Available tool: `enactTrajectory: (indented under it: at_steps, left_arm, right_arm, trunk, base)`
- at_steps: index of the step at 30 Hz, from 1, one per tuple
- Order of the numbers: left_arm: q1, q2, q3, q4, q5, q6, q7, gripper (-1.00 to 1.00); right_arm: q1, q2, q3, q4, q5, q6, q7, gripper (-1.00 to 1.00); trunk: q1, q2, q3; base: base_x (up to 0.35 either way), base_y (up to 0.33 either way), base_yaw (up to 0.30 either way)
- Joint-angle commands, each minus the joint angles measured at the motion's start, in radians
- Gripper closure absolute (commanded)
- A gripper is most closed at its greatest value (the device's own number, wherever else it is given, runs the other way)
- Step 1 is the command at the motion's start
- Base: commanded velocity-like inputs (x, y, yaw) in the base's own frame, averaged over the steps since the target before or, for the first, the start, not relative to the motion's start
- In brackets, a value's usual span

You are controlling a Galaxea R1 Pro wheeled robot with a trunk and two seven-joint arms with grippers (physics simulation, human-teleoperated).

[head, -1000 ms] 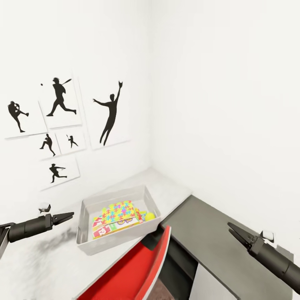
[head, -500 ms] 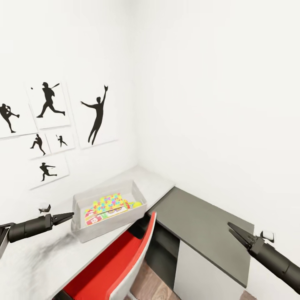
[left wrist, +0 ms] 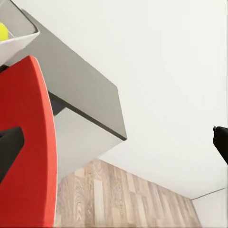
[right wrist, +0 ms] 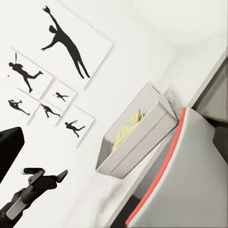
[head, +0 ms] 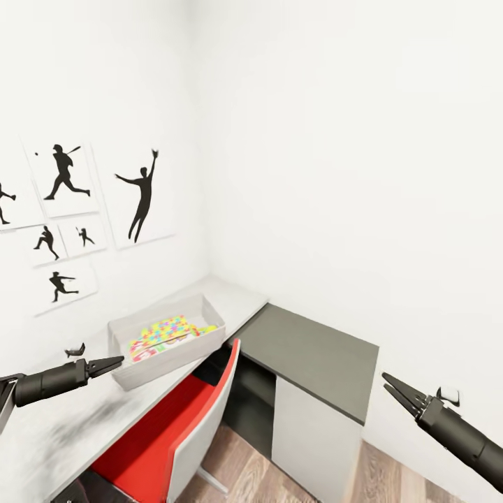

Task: Put all the toys in the child's room - the three board games (two on the bed and one on the table), the two jigsaw puzzles on the table, and the tennis ball on the table - inside the toy box on the table in the child's room.

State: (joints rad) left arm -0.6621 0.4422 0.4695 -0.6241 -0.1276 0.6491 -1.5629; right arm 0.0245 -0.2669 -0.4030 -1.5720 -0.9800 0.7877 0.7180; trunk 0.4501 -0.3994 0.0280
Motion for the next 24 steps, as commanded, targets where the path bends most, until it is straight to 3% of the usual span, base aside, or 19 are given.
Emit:
enactTrajectory:
  at_steps: [1, 10, 24]
  left_arm:
    - [-0.001, -0.001, 0.005, 0.0, -0.01, 0.01, -0.008, -1.0]
    - [-0.001, -0.001, 0.005, 0.0, -0.01, 0.01, -0.008, -1.0]
    - [0.001, -0.002, 0.005, 0.0, -0.01, 0.01, -0.008, -1.0]
  right_arm:
    - [0.001, 0.001, -0.001, 0.0, -0.003, 0.006, 0.0, -1.0]
    - [0.001, 0.001, -0.001, 0.001, -0.003, 0.005, 0.0, -1.0]
    - [0.0, -0.002, -0.002, 0.007, -0.005, 0.005, 0.0, -1.0]
  trunk:
    - [0.0, -0.001, 0.0]
    - [0.0, -0.001, 0.002]
    - [0.0, -0.001, 0.002]
  base:
    - [-0.307, 0.0, -0.107]
    - [-0.222, 0.0, -0.097]
    - [-0.018, 0.0, -0.263]
